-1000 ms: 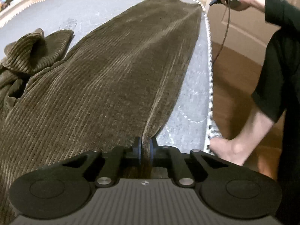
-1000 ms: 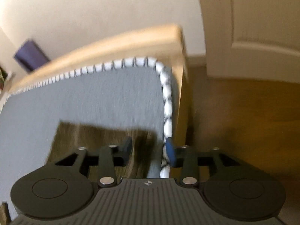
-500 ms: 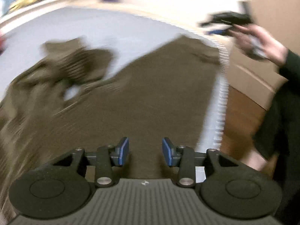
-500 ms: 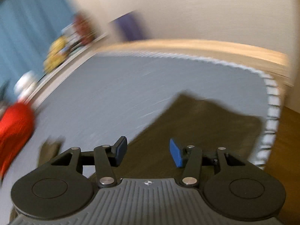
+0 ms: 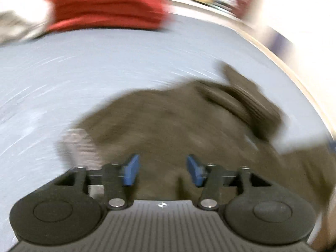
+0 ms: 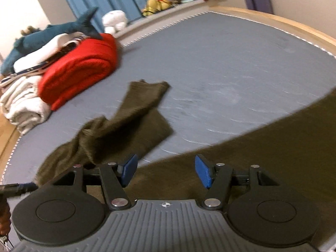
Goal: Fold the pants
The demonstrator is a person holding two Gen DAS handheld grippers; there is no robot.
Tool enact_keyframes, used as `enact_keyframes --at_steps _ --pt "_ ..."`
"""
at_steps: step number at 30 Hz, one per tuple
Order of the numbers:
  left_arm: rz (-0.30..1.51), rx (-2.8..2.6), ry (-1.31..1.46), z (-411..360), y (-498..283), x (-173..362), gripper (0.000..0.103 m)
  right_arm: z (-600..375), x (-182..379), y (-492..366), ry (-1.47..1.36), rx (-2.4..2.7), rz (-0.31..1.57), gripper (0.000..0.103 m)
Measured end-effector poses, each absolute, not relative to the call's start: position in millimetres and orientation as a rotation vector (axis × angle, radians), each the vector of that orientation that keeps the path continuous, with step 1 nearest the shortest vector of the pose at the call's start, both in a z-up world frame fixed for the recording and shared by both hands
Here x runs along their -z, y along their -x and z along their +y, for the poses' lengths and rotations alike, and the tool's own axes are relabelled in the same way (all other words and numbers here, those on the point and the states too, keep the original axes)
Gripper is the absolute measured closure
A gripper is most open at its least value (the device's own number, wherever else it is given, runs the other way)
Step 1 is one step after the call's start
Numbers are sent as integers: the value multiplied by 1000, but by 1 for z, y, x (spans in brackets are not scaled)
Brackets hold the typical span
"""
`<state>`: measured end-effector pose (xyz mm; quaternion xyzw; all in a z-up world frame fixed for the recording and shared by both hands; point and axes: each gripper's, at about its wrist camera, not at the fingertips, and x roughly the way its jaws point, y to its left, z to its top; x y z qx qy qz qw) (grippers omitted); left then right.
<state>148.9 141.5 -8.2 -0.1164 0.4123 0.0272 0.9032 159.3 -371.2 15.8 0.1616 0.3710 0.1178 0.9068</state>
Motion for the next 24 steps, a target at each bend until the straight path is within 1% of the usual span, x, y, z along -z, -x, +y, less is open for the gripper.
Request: enact_keyframes --at_steps 1,6,7,8,14,15,17,19,21,23,24 --pt "848 -129 292 160 -154 10 26 -362 -17 -164 -334 -253 757 40" --pt "905 -276 456 224 -178 30 22 -322 -9 -196 -373 -306 764 39" --pt "919 -282 492 233 -183 36 18 -314 -9 -202 -370 -320 762 38" --pt "926 -287 515 242 -179 40 16 -306 -6 -209 -364 -326 763 37" --pt "971 -253 582 255 -196 71 15 -279 14 -242 -369 -351 814 37" --pt "963 -246 560 255 -198 72 16 -278 17 -246 -370 -350 819 37" --pt "957 -244 504 253 -201 71 22 -277 23 -253 -375 -346 828 37" --pt "932 -254 460 252 -201 66 47 -277 29 -258 -382 -337 838 37" --pt "861 -251 405 248 -201 56 55 -277 33 -265 -386 -331 845 37" --pt "816 -290 367 245 -200 50 55 -277 36 -270 -386 -324 843 37" --pt "840 -319 355 244 -201 53 52 -277 36 -272 -384 -316 837 37"
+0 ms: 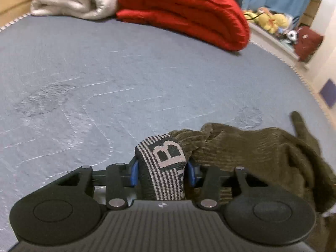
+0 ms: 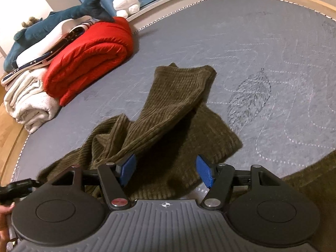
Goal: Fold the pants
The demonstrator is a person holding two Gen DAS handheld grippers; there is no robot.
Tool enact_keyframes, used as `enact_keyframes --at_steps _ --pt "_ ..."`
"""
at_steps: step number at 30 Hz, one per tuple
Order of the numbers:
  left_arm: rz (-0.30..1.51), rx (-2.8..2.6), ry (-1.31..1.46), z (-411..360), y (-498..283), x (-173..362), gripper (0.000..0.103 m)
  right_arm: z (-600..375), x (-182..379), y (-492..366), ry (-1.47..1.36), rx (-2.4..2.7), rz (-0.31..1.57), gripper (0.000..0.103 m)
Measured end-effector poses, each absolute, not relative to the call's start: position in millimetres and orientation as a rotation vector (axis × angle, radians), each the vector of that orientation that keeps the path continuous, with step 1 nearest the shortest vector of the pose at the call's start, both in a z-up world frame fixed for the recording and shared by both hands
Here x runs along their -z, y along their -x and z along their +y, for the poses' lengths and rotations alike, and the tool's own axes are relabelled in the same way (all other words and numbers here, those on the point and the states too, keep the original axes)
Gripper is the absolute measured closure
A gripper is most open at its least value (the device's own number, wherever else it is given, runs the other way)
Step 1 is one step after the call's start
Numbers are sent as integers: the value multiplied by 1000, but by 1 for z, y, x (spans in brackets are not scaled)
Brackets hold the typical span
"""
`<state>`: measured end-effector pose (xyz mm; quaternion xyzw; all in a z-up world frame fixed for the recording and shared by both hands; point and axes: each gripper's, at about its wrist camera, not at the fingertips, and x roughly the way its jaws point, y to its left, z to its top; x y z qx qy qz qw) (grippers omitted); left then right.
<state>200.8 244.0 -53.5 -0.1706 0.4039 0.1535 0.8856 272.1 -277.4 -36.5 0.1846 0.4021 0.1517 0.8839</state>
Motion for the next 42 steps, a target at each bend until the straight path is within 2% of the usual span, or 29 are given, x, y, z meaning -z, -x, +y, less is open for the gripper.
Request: enact_keyframes --at_steps 1,2,4,5,11,18,23,24,25,26,27,33,39,40,42 --pt "887 -353 353 244 -203 61 42 -279 36 -274 -379 -300 825 37" --pt "935 -381 352 243 -205 68 37 -281 35 -277 -374 -280 809 37" --pt "956 -441 302 239 -205 63 20 -289 34 -283 -371 -218 771 37" --pt "950 -476 273 235 -204 56 19 -296 33 -286 -376 -173 752 37" --pt "791 -486 153 180 -186 8 19 -344 44 -312 -478 0 735 37" --pt "788 -297 74 106 -187 4 19 -331 71 -338 -459 -149 849 37" --pt "787 -249 71 83 -193 4 19 -298 77 -343 -365 -210 885 39" --pt "786 -244 76 81 -191 2 19 -293 78 -342 -341 -217 887 40" --pt "785 -241 81 80 -190 1 19 -288 78 -342 -316 -216 885 55" --pt "784 -238 85 79 -187 -2 19 -282 77 -341 -277 -214 880 65" --pt "784 -236 88 79 -186 -4 19 -277 75 -339 -228 -211 869 84" --pt "755 -224 90 78 -171 -27 19 -257 31 -306 -88 -253 673 89" --pt "729 -199 133 76 -152 -48 19 -301 -42 -233 -443 -271 299 90" --pt "725 -190 132 72 -148 -51 19 -309 -45 -219 -505 -209 275 90" --pt "721 -173 127 65 -141 -56 19 -315 -38 -207 -550 -83 371 89"
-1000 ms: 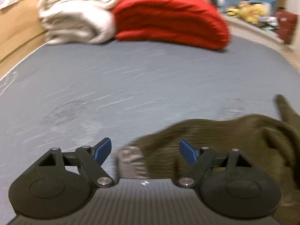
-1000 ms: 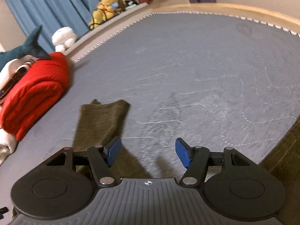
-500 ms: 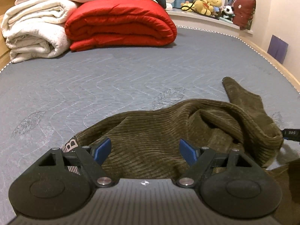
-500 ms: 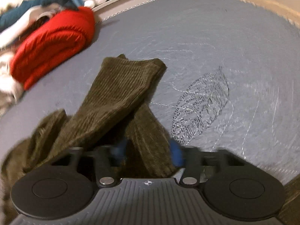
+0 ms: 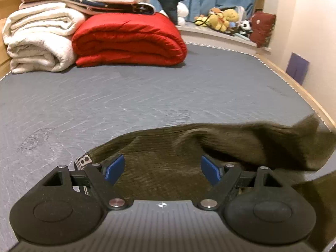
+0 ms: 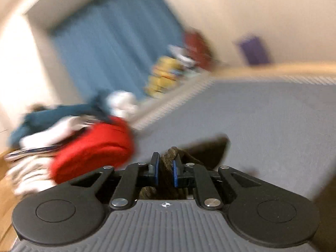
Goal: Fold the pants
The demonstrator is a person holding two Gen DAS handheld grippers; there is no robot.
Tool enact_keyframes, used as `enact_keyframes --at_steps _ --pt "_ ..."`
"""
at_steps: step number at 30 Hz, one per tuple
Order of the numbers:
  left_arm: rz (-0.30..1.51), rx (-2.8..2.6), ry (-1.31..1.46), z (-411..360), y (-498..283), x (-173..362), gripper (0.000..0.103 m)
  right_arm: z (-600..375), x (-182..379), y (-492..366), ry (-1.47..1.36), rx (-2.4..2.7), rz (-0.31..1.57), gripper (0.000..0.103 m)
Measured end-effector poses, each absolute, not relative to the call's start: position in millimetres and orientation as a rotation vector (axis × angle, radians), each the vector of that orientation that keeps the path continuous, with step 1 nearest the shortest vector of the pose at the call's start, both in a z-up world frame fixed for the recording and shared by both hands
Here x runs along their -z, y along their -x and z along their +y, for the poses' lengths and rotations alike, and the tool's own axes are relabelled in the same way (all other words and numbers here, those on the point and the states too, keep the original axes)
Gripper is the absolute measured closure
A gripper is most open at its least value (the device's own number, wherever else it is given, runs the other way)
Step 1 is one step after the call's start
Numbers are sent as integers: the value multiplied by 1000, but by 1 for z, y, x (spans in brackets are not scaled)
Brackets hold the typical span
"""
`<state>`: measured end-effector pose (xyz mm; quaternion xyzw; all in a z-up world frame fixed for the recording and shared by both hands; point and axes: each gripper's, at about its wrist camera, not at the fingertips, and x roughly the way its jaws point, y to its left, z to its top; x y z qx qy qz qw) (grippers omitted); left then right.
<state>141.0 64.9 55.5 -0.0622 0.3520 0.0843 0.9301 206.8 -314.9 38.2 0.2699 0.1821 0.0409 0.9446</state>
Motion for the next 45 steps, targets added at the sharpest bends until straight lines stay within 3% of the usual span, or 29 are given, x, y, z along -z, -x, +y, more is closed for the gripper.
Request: enact_keyframes --at_steps 4,6,8,10,11,21,24,27,29,31,33,35,38,40,41,45 --pt "726 -140 137 50 -129 -61 19 -328 19 -206 -668 32 779 85" --pt "728 -126 144 44 -124 -64 19 -335 38 -204 -738 14 880 84" --pt "727 -113 158 41 -117 -67 18 -338 36 -201 -730 -33 872 79" --pt "713 -95 170 39 -110 -70 17 -347 27 -199 -719 -48 824 52" --pt "703 -87 172 40 -107 -70 17 -354 24 -199 -723 -36 800 47" --pt "758 -127 140 60 -123 -41 17 -374 71 -244 -849 33 908 46" --pt "768 -110 143 63 -131 -35 17 -369 74 -261 -852 22 888 51" --pt "749 -31 137 56 -139 -29 18 -363 74 -274 -824 90 880 95" --pt "730 71 135 47 -145 -26 24 -356 68 -277 -777 133 834 96" --pt "714 168 147 36 -153 -22 40 -341 51 -278 -715 100 760 96" --pt "712 237 187 29 -162 -16 49 -320 27 -272 -625 -31 644 96" --pt "717 262 216 24 -171 -11 51 -291 0 -263 -516 -312 527 96" --pt "724 243 206 23 -184 -4 51 -254 -17 -249 -328 -789 486 89" --pt "736 229 207 23 -192 0 51 -250 -11 -246 -260 -805 510 52" --pt "747 224 213 23 -195 3 51 -256 -6 -251 -282 -748 534 47" --pt "776 203 206 27 -206 12 50 -322 12 -283 -556 -455 574 48"
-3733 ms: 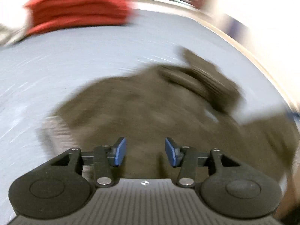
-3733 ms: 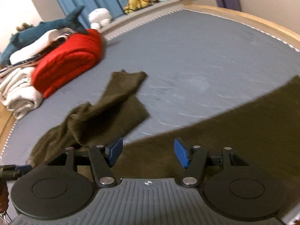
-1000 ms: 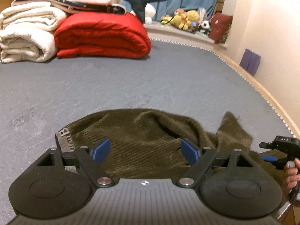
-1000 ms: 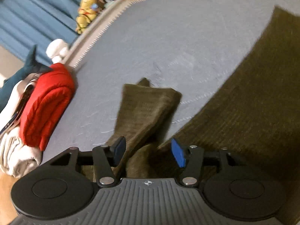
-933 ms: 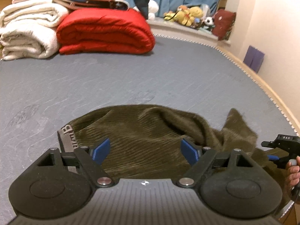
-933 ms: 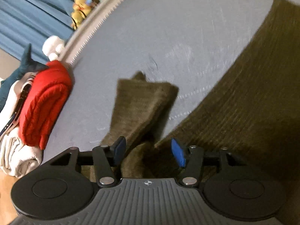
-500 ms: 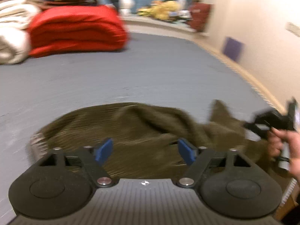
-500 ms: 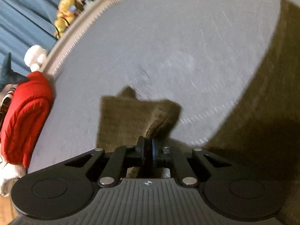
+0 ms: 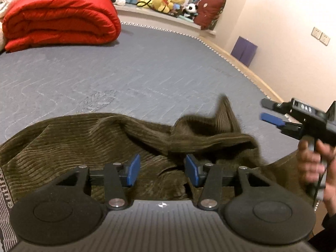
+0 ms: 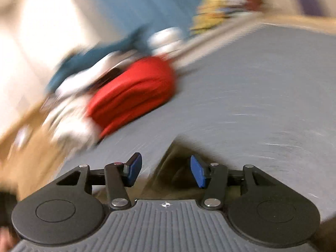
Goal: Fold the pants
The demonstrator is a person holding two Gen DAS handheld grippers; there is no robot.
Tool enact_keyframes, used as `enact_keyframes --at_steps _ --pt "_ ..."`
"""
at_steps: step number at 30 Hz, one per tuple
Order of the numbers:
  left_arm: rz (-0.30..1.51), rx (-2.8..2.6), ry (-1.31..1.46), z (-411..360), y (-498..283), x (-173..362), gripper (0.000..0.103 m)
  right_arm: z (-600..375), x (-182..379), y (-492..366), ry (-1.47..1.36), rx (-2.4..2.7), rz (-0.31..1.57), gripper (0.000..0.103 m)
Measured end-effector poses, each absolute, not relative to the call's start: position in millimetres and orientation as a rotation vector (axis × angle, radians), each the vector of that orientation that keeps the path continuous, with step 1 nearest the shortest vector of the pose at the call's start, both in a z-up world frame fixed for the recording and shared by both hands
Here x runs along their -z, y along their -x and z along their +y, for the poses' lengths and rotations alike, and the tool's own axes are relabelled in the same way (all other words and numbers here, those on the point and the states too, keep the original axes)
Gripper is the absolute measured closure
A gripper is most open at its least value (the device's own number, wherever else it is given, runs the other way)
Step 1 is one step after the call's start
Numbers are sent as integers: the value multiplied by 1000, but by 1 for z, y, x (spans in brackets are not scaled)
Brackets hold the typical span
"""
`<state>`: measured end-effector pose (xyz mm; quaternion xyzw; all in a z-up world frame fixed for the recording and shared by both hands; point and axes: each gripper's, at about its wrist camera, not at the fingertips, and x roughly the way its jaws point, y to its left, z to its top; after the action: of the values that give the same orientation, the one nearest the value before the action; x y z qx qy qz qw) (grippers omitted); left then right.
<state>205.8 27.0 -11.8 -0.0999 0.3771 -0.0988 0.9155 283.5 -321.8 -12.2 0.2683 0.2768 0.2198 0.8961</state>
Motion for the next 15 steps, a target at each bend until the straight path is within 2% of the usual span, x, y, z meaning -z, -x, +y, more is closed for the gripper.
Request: enact_keyframes --at_steps 4,6,10,15 --pt "800 195 200 30 -214 18 49 -369 45 -312 -672 -218 682 47" --pt "809 191 199 30 -218 20 48 -367 60 -327 -615 -252 759 46" --pt "825 184 202 30 -222 24 47 -342 80 -345 -477 -366 845 32" --pt "836 171 199 34 -224 30 43 -312 84 -359 -350 -438 898 34"
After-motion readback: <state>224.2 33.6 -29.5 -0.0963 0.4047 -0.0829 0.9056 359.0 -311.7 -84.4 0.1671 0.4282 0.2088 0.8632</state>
